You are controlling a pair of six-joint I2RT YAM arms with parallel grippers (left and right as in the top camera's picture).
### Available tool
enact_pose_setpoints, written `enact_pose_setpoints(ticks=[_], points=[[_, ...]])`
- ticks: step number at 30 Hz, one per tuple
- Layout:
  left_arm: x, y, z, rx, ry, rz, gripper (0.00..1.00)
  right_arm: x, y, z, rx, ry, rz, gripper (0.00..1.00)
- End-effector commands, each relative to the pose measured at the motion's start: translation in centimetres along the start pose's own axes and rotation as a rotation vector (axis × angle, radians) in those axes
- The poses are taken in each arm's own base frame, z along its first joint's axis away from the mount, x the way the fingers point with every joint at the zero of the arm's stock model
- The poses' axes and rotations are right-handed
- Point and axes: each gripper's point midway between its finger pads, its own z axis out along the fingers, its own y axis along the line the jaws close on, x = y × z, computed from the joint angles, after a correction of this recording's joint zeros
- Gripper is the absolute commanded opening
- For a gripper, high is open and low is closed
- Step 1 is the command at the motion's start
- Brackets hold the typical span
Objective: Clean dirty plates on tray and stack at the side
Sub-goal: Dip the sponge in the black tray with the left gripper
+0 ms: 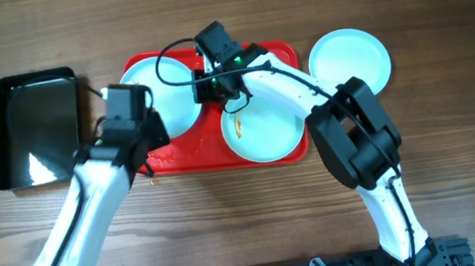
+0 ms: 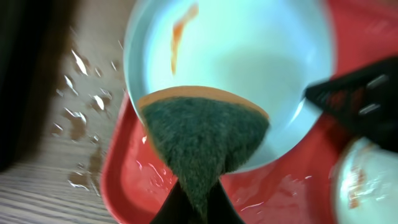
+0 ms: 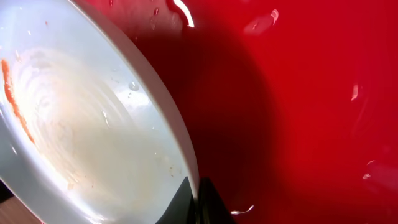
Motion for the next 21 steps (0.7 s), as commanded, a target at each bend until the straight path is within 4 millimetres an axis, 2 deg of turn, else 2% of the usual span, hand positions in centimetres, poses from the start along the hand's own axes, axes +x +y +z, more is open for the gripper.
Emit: enact_pose_setpoints(ticks=[1, 7, 11, 15, 21], points=[[-1.6, 1.0, -1.8, -0.007, -0.079, -0.014, 0.04, 0.7, -1.5, 0.8, 0.048, 0.026, 0.027, 0.04], [-1.4, 2.2, -0.3, -0.043, -0.042, -0.039, 0.04, 3.3, -1.9, 0.7, 0.08, 0.125, 0.005, 0.04], [-2.4, 4.5, 1.2, -0.116, -0.058, -0.087, 0.04, 4.9, -2.0, 0.7, 0.105, 0.177, -0.011, 0.04], [-4.5, 8.1, 2.0, -0.162, -0.119, -0.212, 0.04, 5.9, -2.0, 0.7, 0.12, 0.208, -0.011, 0.04], [-7.1, 14.9, 1.5, -0.242, -0.232, -0.408, 0.04, 7.0, -1.7, 0.7, 0.133, 0.237, -0.02, 0.04]])
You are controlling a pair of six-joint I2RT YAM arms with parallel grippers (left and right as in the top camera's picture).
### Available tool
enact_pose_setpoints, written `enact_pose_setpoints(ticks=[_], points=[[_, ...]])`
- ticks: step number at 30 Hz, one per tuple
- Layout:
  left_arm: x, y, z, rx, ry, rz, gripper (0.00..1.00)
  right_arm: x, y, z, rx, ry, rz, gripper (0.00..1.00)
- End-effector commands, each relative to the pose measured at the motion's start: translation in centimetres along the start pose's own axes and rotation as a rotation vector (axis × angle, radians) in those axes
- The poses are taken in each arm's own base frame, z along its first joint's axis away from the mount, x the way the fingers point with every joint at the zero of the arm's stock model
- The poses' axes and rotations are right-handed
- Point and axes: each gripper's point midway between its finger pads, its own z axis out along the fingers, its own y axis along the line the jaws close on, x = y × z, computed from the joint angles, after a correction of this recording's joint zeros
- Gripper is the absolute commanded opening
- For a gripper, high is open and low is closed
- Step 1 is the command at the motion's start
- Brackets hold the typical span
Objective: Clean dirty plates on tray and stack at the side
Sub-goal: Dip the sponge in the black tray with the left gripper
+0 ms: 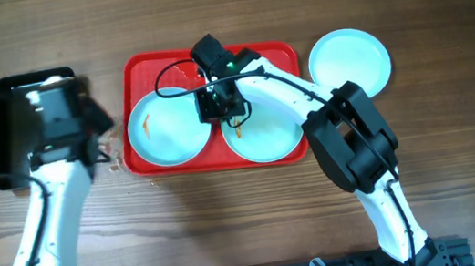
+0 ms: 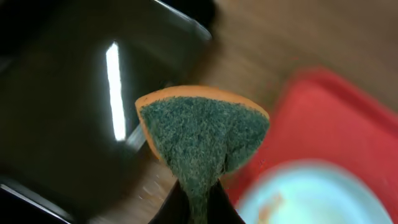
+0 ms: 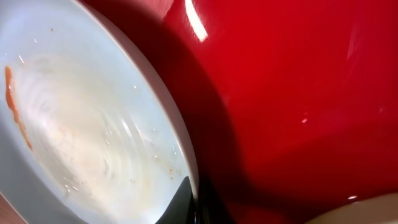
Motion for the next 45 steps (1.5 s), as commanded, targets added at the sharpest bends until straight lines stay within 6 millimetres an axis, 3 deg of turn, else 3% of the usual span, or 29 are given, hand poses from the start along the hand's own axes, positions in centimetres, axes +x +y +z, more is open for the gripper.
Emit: enact_pose_setpoints(ticks=[1, 6, 14, 21, 25, 28, 34, 38, 40, 43, 45], points=[[-2.3, 4.0, 0.7, -0.075, -0.057, -0.115, 0.04, 1.4, -0.4, 1.3, 0.035, 0.04, -0.025, 0.04], [-2.8, 7.3, 3.4, -0.138, -0.059, -0.18, 0.04, 2.0, 0.7, 1.7, 0.03, 0.043, -0.049, 0.04], [-1.2, 10.6, 8.1, -0.167, -0.001, -0.246, 0.04, 2.9, 1.7, 2.1, 0.029, 0.054, -0.077, 0.04], [-0.2, 13.6, 9.2, -0.216, 0.027, -0.296, 0.04, 2.9, 1.9, 2.1, 0.025, 0.05, -0.077, 0.04], [1.7, 13.3, 10.6, -0.168, 0.1, -0.315, 0.04, 2.9, 1.9, 2.1, 0.024, 0.049, -0.074, 0.04], [1.8, 12.4, 11.0, -0.108, 0.114, -0.321, 0.04, 3.0, 1.8, 2.1, 0.028, 0.055, -0.071, 0.04], [-0.7, 11.2, 9.5, -0.043, 0.046, -0.32, 0.04, 3.2, 1.7, 2.1, 0.032, 0.061, -0.07, 0.04], [-4.5, 10.0, 6.0, 0.015, -0.07, -0.329, 0.04, 3.1, 1.7, 2.1, 0.032, 0.06, -0.07, 0.04], [-6.8, 8.3, 3.1, 0.112, -0.138, -0.34, 0.04, 3.0, 1.8, 2.1, 0.028, 0.054, -0.072, 0.05], [-8.1, 6.7, 0.6, 0.197, -0.174, -0.331, 0.04, 2.8, 2.0, 2.1, 0.023, 0.047, -0.075, 0.04], [-7.9, 6.6, 0.1, 0.201, -0.164, -0.331, 0.04, 2.7, 2.0, 2.1, 0.02, 0.043, -0.076, 0.04]])
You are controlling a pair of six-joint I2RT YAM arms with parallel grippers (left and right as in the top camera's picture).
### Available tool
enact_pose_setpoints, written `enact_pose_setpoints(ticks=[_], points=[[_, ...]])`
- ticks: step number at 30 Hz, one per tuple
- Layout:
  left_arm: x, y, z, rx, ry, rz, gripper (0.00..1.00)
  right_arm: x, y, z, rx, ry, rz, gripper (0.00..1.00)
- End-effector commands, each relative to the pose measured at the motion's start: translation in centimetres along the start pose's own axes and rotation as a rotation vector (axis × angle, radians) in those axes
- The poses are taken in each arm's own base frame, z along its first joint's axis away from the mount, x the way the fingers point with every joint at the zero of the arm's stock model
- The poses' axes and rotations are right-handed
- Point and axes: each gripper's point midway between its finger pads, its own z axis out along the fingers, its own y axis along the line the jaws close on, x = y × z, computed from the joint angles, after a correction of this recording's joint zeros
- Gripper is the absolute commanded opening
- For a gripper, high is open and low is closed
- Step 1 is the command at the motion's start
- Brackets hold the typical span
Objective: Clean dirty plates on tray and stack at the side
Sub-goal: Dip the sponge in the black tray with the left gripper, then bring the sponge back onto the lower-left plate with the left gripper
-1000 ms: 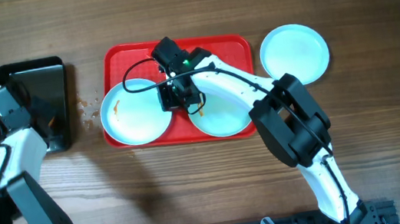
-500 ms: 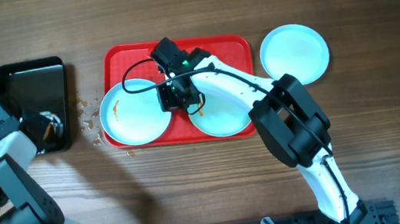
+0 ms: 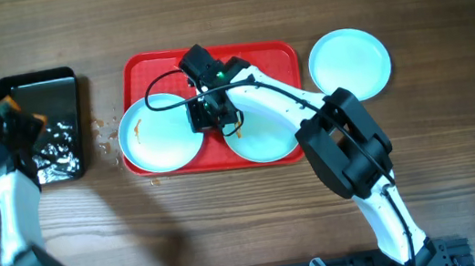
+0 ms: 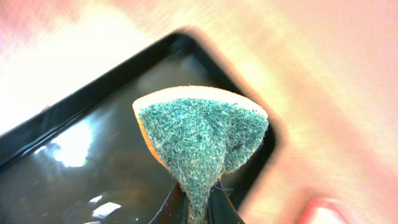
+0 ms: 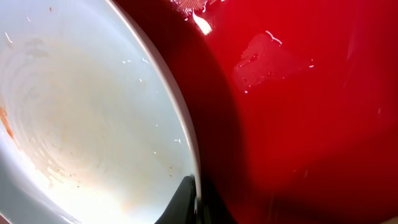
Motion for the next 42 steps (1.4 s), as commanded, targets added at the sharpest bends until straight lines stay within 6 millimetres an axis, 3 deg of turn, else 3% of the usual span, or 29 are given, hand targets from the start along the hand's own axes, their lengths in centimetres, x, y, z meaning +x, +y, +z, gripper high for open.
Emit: enact_pose_setpoints(ticks=[1, 7, 10, 14, 16, 22, 32, 42], points=[[0.1, -1.8, -1.7, 0.082, 0.025, -0.018, 0.04, 1.1, 0.0, 1.4, 0.024, 0.025, -0.026, 0.04], [4.4, 2.1, 0.4, -0.081, 0.176, -0.047, 0.04, 1.1, 0.0, 1.4, 0.025, 0.026, -0.027, 0.04], [6.9, -0.8, -0.1, 0.098, 0.314, -0.078, 0.04, 1.5, -0.2, 1.4, 0.033, 0.04, -0.032, 0.04], [7.7, -5.9, -2.5, 0.385, 0.409, -0.096, 0.04, 1.7, -0.4, 1.4, 0.042, 0.048, -0.029, 0.04], [8.1, -7.5, -3.6, 0.472, 0.448, -0.095, 0.04, 1.4, -0.7, 1.4, 0.062, 0.032, -0.028, 0.04], [11.5, -8.1, -4.5, 0.476, 0.55, -0.002, 0.04, -0.6, -3.6, 0.7, 0.21, -0.063, -0.012, 0.04], [15.1, -10.7, -5.1, 0.485, 0.618, 0.125, 0.04, -3.1, -7.1, -0.8, 0.243, -0.114, 0.063, 0.04], [19.4, -12.2, -3.8, 0.366, 0.616, 0.316, 0.04, -3.7, -8.5, -1.2, 0.258, -0.119, 0.064, 0.04]])
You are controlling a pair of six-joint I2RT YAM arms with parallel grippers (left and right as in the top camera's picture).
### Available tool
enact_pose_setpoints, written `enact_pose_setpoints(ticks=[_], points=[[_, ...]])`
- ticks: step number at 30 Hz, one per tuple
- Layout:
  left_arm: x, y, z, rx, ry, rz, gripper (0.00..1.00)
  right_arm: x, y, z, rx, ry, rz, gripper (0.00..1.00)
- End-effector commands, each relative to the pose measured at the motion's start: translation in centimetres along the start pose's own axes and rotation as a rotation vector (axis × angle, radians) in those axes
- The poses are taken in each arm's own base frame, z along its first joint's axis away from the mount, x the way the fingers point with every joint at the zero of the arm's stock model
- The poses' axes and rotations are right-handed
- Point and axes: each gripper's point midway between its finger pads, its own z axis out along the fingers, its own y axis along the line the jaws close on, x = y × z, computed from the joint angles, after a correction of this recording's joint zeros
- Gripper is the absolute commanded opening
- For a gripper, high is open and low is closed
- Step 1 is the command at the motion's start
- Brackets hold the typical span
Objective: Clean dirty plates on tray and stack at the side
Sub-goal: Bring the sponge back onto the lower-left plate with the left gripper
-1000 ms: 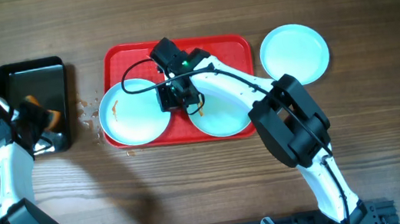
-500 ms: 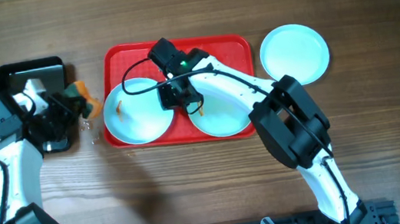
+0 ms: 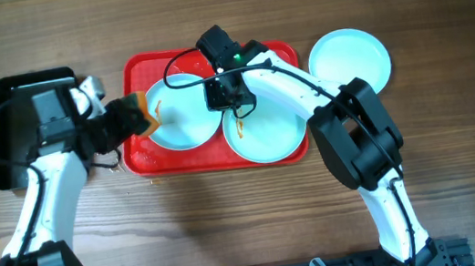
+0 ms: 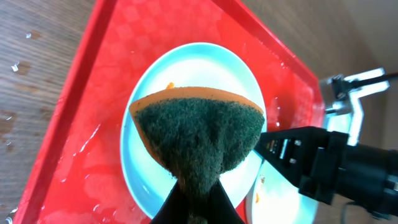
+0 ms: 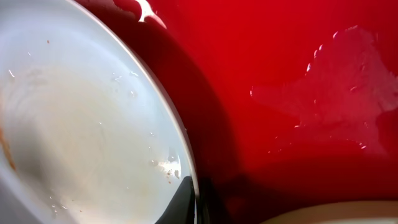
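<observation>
A red tray (image 3: 278, 54) holds two pale blue plates. The left plate (image 3: 185, 121) tilts up, and my right gripper (image 3: 222, 98) is shut on its right rim; the pinch shows close up at the right gripper (image 5: 196, 202). An orange smear sits near that plate's (image 4: 155, 74) far edge. My left gripper (image 3: 115, 123) is shut on a green and orange sponge (image 3: 132, 113), which hangs at the plate's left edge; the sponge (image 4: 196, 134) hides the plate's middle. The right plate (image 3: 265, 134) carries an orange stain. A clean plate (image 3: 349, 58) lies on the table beside the tray.
A black basin (image 3: 8, 136) with water stands left of the tray. Water drops lie on the wood (image 4: 18, 118) between basin and tray. The tray's floor (image 5: 298, 93) is wet. My right arm crosses above the right plate.
My left gripper has come with the sponge from the far side of the basin to the tray's left edge at the held plate. The plate has shifted right and back; the right gripper still holds it.
First the sponge was against the left plate, held at its rim by my right gripper. Then the sponge was over the basin, then at the basin with its water disturbed. Now it is back at the plate, whose orange smear looks smaller.
</observation>
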Motion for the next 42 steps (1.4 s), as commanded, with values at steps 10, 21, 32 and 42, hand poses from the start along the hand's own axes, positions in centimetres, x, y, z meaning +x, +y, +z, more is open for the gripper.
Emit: enact_pose_setpoints(ticks=[10, 21, 32, 42], points=[[0.7, -0.3, 3.8, -0.052, 0.024, 0.1, 0.04, 1.0, -1.4, 1.5, 0.055, 0.029, -0.04, 0.04], [1.1, 0.3, 4.5, -0.061, 0.043, 0.09, 0.04, 1.4, 0.0, 1.6, -0.001, 0.046, -0.046, 0.04], [1.9, 1.7, 5.7, -0.094, 0.083, 0.066, 0.04, 2.5, 1.6, 2.0, -0.005, 0.052, -0.076, 0.04], [2.1, 1.5, 5.8, -0.091, 0.087, 0.076, 0.04, 2.7, 1.9, 2.0, -0.006, 0.053, -0.057, 0.04]])
